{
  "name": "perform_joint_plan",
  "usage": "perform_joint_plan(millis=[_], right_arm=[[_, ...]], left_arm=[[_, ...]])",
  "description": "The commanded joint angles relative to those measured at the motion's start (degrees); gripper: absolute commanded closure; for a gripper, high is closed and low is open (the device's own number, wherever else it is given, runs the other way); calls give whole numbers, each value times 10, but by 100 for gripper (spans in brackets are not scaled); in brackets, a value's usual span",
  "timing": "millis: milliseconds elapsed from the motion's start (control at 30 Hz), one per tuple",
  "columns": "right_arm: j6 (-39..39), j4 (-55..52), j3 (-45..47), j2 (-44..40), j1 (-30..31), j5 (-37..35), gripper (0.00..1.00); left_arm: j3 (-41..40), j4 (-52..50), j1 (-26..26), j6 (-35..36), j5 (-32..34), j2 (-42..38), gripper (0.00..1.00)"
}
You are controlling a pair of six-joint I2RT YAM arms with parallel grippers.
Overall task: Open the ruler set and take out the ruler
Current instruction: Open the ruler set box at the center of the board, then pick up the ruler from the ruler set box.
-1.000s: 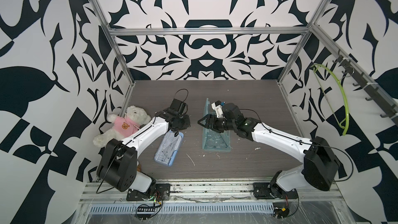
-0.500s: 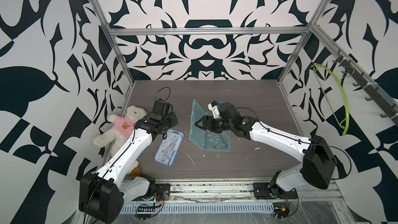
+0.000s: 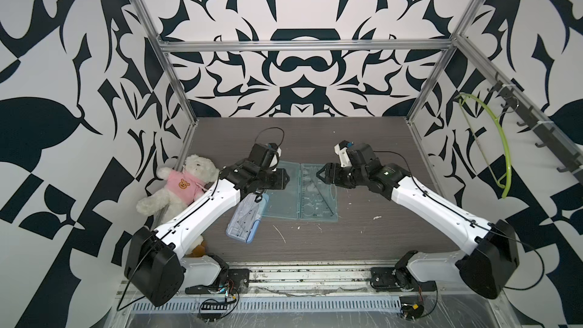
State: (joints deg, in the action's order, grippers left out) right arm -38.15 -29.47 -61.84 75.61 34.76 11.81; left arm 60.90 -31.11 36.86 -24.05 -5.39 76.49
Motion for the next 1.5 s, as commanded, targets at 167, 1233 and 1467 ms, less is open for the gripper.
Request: perform_joint_plan(millis=[167, 1233, 1467], right_arm=[[90, -76, -16, 44, 7, -62, 41], [205, -21, -72, 263, 67, -138, 54], [227, -20, -83, 292, 63, -136, 54]], left_arm=[[-22, 30, 0, -44, -80, 39, 8], [-73, 54, -45, -164, -116, 49, 1], [-59, 43, -45, -162, -111, 60, 1]])
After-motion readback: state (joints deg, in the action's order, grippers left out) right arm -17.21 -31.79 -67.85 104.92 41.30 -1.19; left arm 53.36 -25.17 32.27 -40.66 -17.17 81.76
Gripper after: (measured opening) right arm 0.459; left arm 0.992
